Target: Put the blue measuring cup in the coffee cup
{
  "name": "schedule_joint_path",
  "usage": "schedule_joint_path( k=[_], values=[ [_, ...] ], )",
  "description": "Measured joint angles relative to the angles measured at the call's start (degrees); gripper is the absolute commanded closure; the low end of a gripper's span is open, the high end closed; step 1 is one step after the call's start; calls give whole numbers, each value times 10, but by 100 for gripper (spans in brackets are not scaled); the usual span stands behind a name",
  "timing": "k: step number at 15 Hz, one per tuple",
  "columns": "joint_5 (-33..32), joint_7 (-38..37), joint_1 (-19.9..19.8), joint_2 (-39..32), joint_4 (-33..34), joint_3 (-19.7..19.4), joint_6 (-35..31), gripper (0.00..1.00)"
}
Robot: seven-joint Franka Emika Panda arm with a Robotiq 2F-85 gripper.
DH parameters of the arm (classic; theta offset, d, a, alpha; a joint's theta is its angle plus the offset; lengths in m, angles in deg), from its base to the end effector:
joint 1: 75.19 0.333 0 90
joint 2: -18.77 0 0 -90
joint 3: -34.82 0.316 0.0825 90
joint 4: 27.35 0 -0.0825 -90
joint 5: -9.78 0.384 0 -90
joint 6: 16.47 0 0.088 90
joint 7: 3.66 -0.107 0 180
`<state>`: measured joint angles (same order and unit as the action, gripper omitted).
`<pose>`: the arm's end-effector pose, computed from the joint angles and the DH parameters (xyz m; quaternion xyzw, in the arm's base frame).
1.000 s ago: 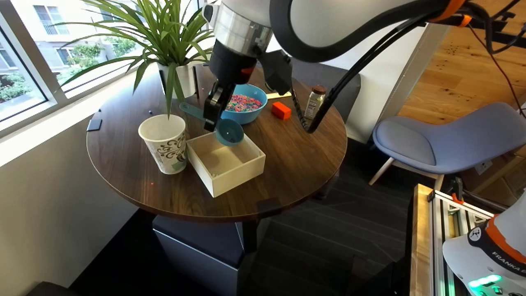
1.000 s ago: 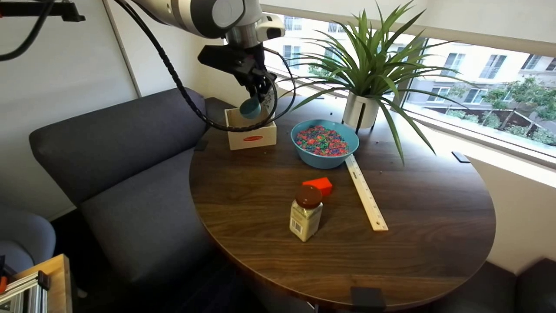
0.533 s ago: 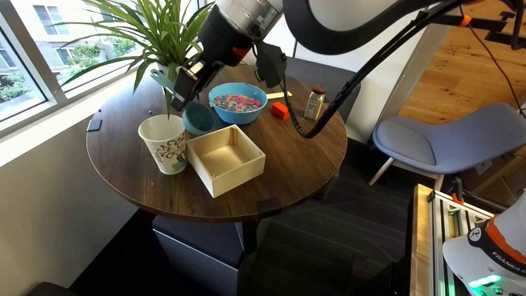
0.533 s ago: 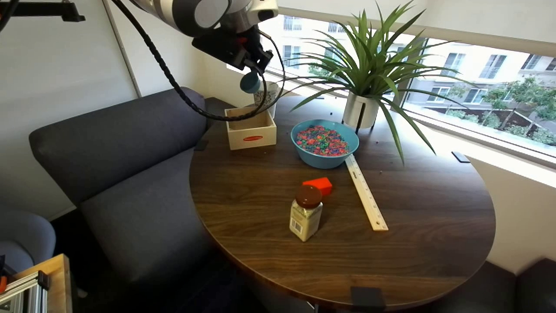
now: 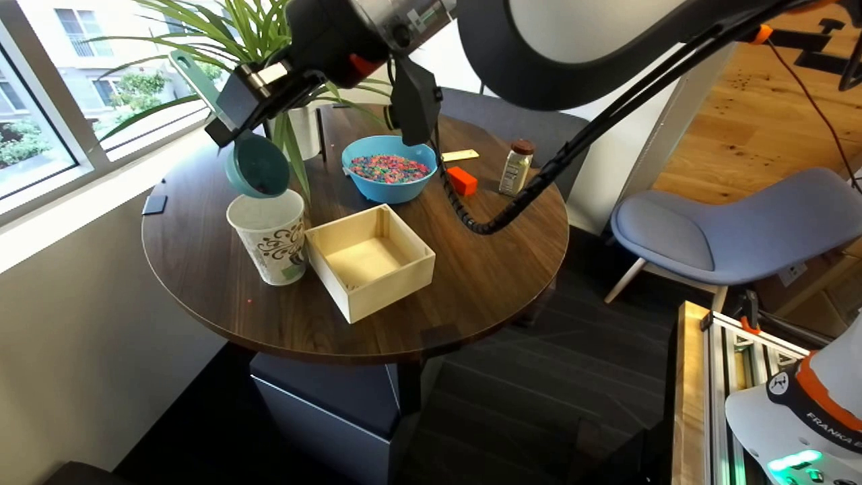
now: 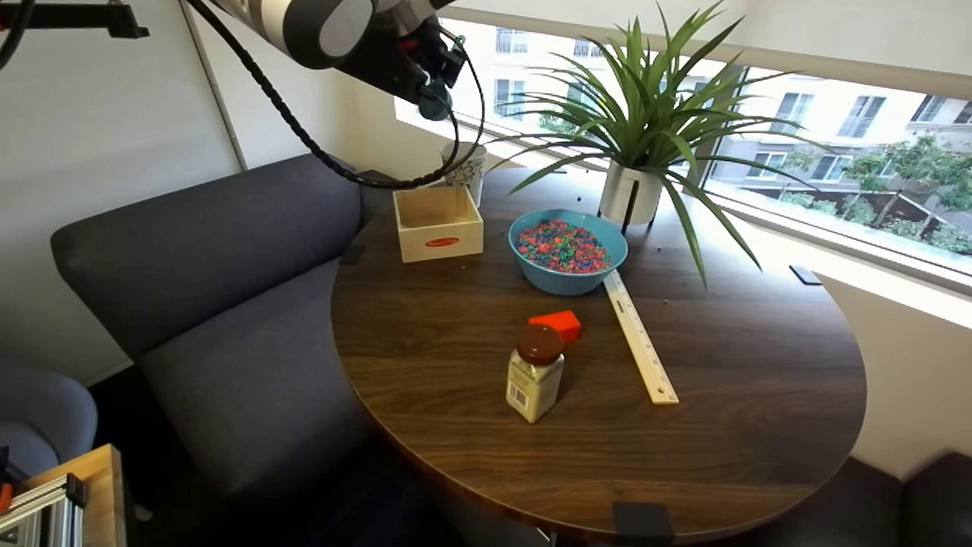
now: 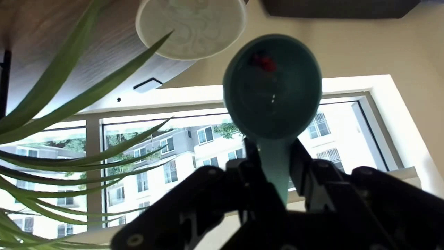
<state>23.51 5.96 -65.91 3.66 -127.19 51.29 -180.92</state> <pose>0.6279 0.2646 0.5309 -0.8867 -0.1668 -0.3978 0.1665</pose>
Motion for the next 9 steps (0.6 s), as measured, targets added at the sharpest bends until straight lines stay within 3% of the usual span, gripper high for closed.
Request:
schedule_joint_path(
  k=[9],
  values=[
    [-21, 4, 13, -58, -6, -28, -113, 94]
  ],
)
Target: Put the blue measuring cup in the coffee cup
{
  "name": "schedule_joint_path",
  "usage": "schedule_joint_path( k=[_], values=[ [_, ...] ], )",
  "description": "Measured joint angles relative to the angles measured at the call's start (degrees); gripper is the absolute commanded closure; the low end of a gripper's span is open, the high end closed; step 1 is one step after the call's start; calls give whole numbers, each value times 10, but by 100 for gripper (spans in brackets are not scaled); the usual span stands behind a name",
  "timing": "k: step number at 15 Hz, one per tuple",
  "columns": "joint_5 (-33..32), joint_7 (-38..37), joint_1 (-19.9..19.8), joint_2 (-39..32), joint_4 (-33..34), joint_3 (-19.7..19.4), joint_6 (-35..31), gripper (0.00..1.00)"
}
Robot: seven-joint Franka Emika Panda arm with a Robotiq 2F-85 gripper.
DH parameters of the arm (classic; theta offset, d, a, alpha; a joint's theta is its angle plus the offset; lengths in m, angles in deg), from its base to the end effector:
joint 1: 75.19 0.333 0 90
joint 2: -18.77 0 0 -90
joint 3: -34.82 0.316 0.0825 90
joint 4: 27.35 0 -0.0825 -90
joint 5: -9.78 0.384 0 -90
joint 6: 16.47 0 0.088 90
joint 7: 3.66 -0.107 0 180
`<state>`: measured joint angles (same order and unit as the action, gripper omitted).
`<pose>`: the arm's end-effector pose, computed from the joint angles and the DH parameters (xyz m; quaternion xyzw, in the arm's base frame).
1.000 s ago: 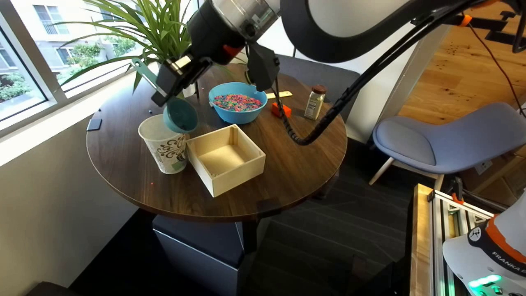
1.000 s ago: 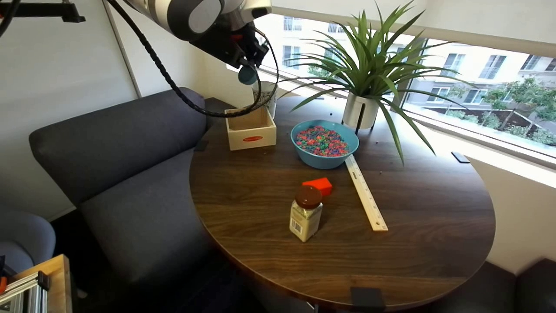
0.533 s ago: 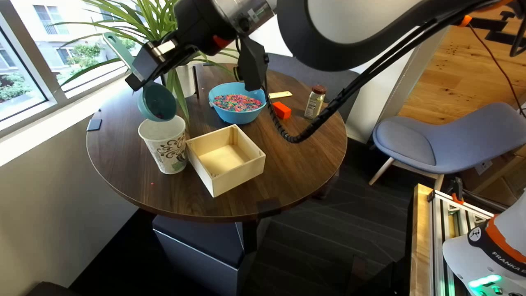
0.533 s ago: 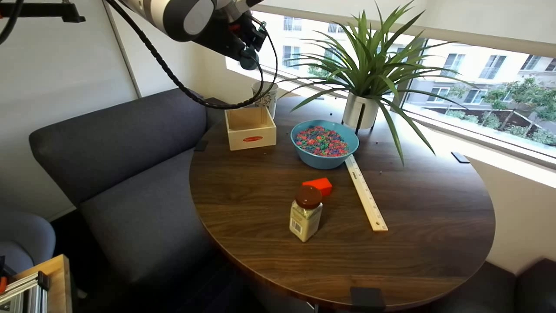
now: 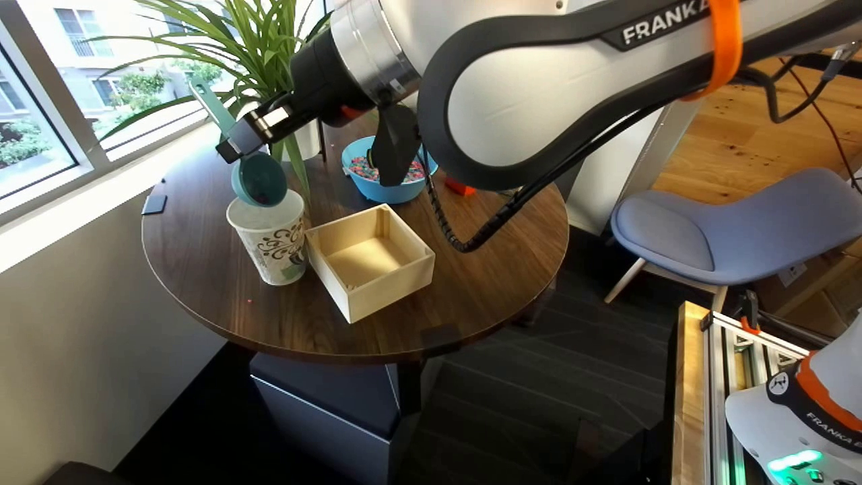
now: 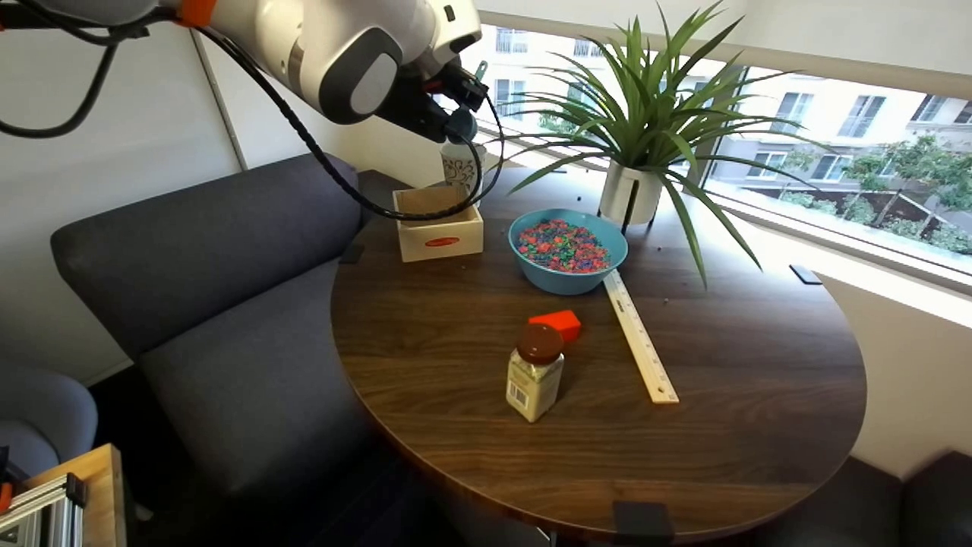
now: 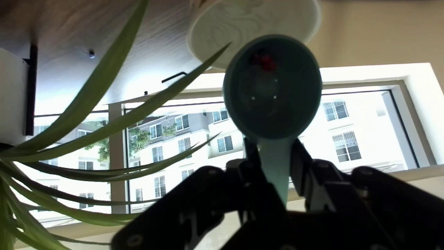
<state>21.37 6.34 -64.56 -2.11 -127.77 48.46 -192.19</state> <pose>0.6507 0.2504 0.4825 -0.8727 -0.1522 -0.4414 0.1427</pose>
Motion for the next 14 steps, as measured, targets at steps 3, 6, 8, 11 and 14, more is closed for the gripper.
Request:
schedule_joint_path(
  k=[3, 6, 8, 11, 14],
  values=[
    [-30, -27, 4, -10, 0, -10, -9, 94],
    [-48, -46, 5, -17, 0, -11, -9, 42],
    [-51, -53, 7, -18, 0, -11, -9, 26],
    [-57, -67, 8, -16, 1, -12, -9, 4],
    [-56, -76, 7, -6, 0, -13, -9, 0]
  ],
)
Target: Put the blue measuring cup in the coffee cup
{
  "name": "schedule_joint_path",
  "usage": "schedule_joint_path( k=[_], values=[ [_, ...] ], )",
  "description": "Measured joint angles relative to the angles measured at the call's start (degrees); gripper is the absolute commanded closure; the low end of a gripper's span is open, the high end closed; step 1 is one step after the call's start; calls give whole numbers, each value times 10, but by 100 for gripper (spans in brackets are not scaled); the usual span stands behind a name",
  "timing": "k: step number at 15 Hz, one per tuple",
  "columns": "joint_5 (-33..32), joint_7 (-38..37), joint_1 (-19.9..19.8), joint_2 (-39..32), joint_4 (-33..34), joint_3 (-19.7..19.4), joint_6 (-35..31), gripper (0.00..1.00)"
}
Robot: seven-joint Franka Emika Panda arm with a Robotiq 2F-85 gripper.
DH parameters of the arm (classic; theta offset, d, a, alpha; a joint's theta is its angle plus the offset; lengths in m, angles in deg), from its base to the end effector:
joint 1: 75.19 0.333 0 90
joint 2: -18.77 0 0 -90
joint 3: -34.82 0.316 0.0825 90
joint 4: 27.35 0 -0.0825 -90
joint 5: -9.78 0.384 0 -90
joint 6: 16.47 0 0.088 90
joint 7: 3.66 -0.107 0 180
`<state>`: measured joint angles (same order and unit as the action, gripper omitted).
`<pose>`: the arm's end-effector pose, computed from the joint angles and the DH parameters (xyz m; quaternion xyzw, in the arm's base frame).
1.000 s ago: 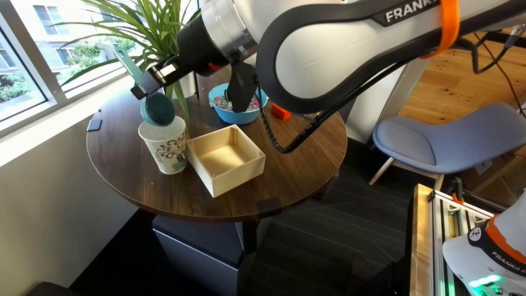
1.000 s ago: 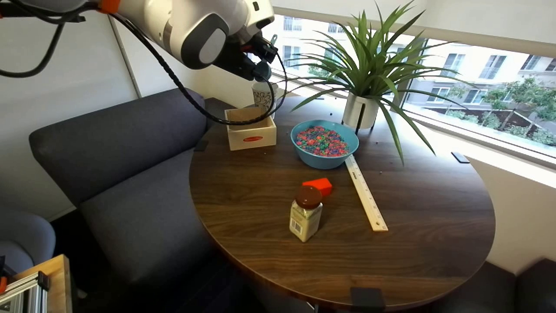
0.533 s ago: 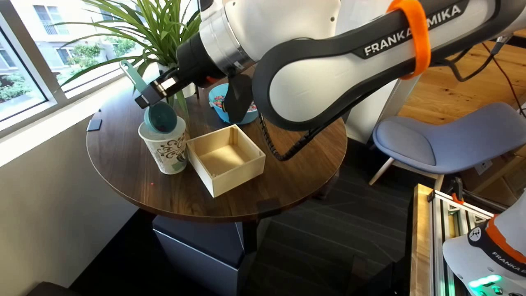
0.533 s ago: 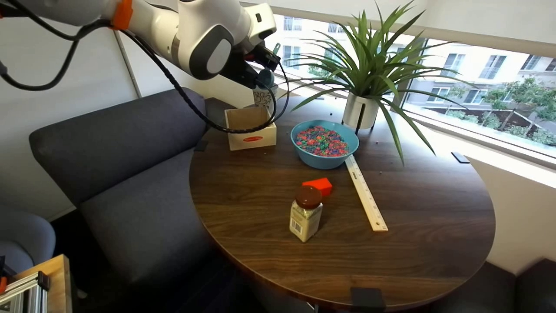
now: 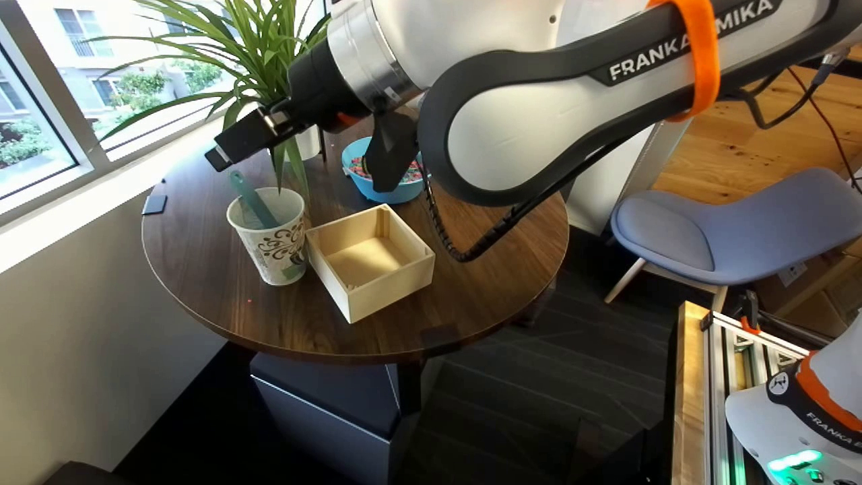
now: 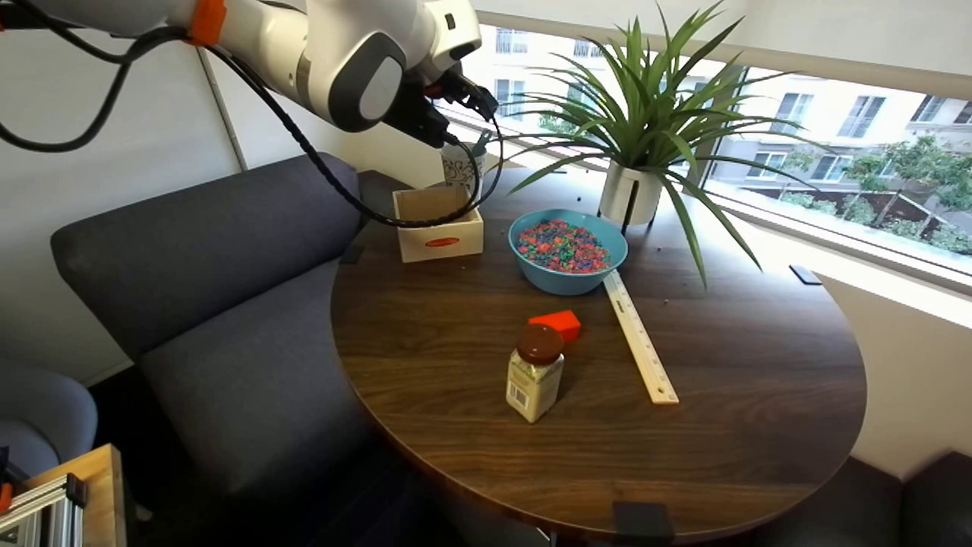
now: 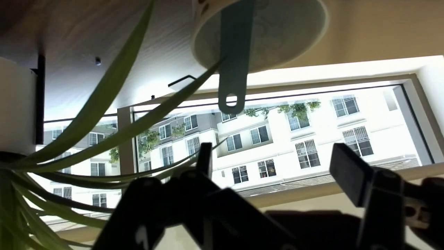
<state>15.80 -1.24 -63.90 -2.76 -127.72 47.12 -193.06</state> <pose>0.6524 0.2520 0.4778 -0.8760 -0.1310 -0.4420 0.1419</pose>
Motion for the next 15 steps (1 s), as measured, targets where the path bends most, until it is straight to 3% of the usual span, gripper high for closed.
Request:
schedule_joint_path(
  k=[3, 5, 7, 11, 13, 15],
  values=[
    [23, 9, -22, 25, -8, 31, 9, 0],
    [65, 39, -62, 54, -20, 81, 75, 0],
    [108, 64, -95, 99, -46, 105, 162, 0],
    [126, 69, -139, 199, -116, 69, 327, 0],
    [127, 71, -127, 215, -121, 40, 340, 0],
    [127, 71, -115, 210, -119, 37, 337, 0]
  ],
)
